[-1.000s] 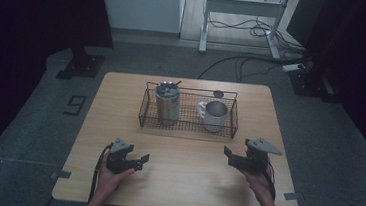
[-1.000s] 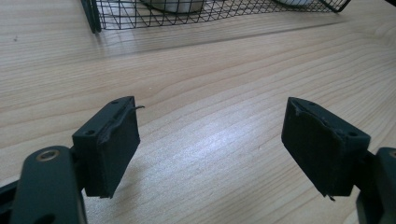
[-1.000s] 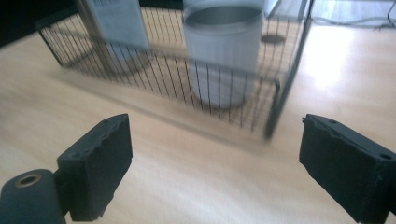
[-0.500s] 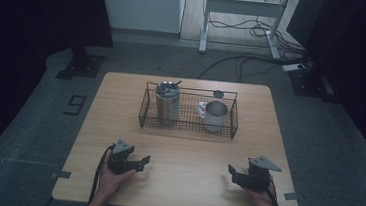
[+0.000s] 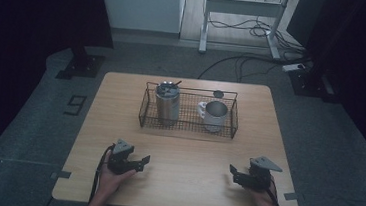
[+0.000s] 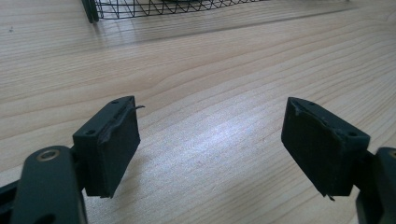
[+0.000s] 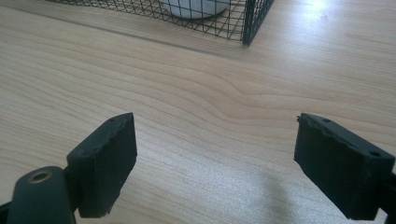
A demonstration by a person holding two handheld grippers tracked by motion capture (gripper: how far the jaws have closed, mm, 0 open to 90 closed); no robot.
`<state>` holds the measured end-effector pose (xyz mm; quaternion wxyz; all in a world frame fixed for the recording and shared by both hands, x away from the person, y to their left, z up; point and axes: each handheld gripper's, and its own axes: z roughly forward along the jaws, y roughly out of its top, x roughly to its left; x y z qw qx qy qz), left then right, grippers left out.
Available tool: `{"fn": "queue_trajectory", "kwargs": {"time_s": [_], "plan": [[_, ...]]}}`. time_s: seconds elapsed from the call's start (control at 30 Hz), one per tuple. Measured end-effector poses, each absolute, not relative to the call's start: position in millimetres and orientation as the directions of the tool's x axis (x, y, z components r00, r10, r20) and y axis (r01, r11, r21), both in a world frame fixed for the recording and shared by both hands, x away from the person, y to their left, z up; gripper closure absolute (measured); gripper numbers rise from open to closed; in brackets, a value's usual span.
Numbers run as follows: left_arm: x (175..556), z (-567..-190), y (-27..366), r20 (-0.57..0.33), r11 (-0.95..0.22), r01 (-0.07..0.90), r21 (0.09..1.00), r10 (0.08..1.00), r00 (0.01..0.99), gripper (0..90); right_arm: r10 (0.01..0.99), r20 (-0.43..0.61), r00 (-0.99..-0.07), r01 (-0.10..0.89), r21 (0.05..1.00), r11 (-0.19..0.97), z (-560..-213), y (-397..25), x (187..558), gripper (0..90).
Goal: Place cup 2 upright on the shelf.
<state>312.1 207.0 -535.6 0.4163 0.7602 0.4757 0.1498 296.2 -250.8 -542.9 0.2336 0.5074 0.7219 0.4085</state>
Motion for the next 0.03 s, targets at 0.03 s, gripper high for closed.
{"fn": "queue_trajectory", "kwargs": {"time_s": [0.03], "plan": [[312.1,-535.5,207.2,-0.167,-0.201,0.598,0.776,0.848,0.502,19.5,0.923,0.077,-0.377,0.544,0.825,0.153,-543.4,-250.7,296.7,13.0]]}}
